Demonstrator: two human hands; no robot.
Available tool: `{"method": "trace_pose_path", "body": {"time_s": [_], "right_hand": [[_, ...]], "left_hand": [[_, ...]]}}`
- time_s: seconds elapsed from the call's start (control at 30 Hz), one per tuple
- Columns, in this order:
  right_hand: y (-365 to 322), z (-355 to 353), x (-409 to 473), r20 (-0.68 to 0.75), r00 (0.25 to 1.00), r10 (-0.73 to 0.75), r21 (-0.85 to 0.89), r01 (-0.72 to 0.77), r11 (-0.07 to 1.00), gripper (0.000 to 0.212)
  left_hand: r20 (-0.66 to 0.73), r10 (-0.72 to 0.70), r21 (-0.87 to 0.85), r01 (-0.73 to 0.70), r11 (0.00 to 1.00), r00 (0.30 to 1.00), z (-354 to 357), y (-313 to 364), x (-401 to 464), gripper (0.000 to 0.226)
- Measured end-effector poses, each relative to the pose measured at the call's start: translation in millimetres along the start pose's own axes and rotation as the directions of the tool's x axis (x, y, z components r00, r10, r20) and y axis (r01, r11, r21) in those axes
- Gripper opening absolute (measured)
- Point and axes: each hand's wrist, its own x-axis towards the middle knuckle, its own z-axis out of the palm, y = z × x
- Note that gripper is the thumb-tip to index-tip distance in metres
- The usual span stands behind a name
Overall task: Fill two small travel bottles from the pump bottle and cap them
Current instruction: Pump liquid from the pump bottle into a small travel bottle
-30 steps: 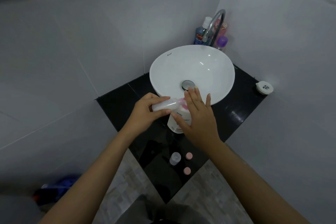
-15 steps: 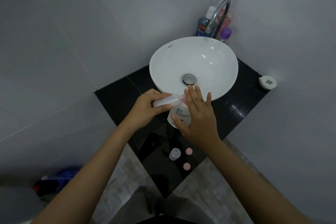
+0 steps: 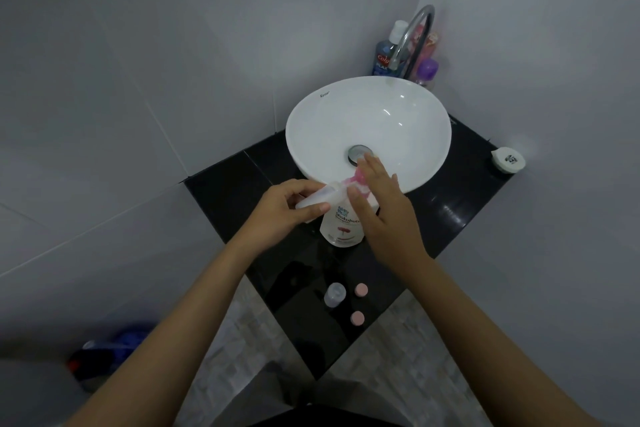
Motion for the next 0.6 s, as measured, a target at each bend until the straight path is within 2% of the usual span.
{"method": "trace_pose_path", "body": {"time_s": [0.1, 0.17, 0.27, 0.4, 0.6], "right_hand": [[-2, -3, 1, -0.033, 0.997, 0.068, 0.196, -0.061, 0.979, 0.064], [-2, -5, 3, -0.042, 0.996, 0.074, 0.219, -0.063, 0.974, 0.060], [-1, -8, 3, 0.000, 0.999, 0.048, 0.155, -0.047, 0.987, 0.061], [5, -9, 2, 0.088, 0.996, -0.029, -0.057, 0.034, 0.998, 0.062], [9, -10, 1, 0.105, 0.993, -0.060, -0.128, 0.073, 0.989, 0.059]], "left_hand": [[-0.017, 0.005, -0.068, -0.006, 0.998, 1.000, 6, 2, -1, 0.024], [-0.026, 0.007, -0.092, -0.009, 0.996, 1.000, 10, 2, -2, 0.022], [-0.025, 0.001, -0.129, -0.004, 0.992, 1.000, 13, 3, -4, 0.022], [0.011, -0.038, -0.253, 0.040, 0.967, 0.999, 15, -2, -9, 0.023], [0.033, -0.070, -0.304, 0.077, 0.949, 0.997, 18, -5, -10, 0.030]]}}
